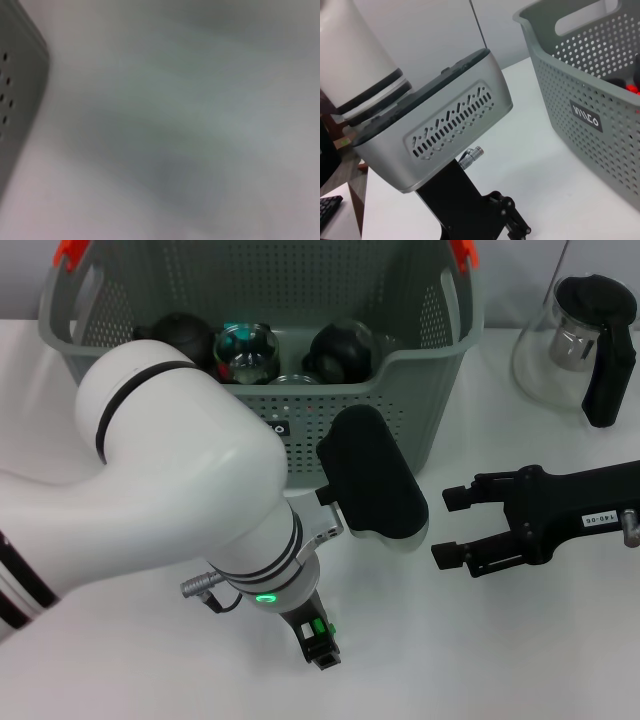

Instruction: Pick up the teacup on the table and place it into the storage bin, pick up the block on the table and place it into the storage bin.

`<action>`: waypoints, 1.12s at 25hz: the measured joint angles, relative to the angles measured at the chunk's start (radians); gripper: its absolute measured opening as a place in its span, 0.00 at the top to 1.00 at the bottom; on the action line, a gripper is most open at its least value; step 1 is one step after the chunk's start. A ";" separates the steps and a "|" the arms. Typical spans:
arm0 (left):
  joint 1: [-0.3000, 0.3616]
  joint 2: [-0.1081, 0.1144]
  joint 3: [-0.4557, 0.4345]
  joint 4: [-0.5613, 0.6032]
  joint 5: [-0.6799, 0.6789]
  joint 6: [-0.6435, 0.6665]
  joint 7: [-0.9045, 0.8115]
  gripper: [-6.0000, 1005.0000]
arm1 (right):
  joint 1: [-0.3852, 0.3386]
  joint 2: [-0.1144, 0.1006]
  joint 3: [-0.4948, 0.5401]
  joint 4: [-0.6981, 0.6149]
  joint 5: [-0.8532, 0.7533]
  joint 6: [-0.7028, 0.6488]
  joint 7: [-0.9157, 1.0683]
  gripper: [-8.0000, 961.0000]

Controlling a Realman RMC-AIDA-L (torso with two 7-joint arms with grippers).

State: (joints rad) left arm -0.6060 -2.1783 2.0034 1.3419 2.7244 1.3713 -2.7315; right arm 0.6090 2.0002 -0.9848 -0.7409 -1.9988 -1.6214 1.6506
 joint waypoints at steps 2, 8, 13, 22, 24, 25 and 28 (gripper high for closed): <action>0.000 0.000 0.000 -0.001 0.000 -0.001 -0.002 0.35 | 0.000 0.000 0.000 0.000 0.000 0.000 0.000 0.01; -0.018 0.000 0.010 -0.019 0.010 -0.006 -0.030 0.36 | 0.000 0.000 0.001 0.000 0.000 0.000 0.000 0.02; -0.024 0.000 0.034 -0.019 0.029 -0.005 -0.039 0.41 | 0.003 0.000 0.002 0.000 0.000 0.000 0.000 0.02; 0.005 0.001 -0.020 0.170 0.068 0.106 -0.028 0.58 | 0.002 -0.004 0.002 0.000 0.000 0.000 -0.001 0.02; 0.024 0.003 -0.076 0.269 0.076 0.170 -0.012 0.58 | 0.002 -0.004 0.002 0.000 0.000 0.000 -0.001 0.02; 0.039 0.003 -0.121 0.338 0.075 0.206 0.004 0.57 | 0.002 -0.004 0.002 0.000 0.000 0.000 -0.001 0.02; 0.080 0.003 -0.263 0.518 0.035 0.287 0.052 0.57 | 0.002 -0.005 0.002 0.000 0.000 0.000 -0.002 0.02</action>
State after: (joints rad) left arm -0.5259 -2.1754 1.7403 1.8595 2.7590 1.6581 -2.6790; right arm 0.6114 1.9956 -0.9832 -0.7408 -1.9988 -1.6215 1.6490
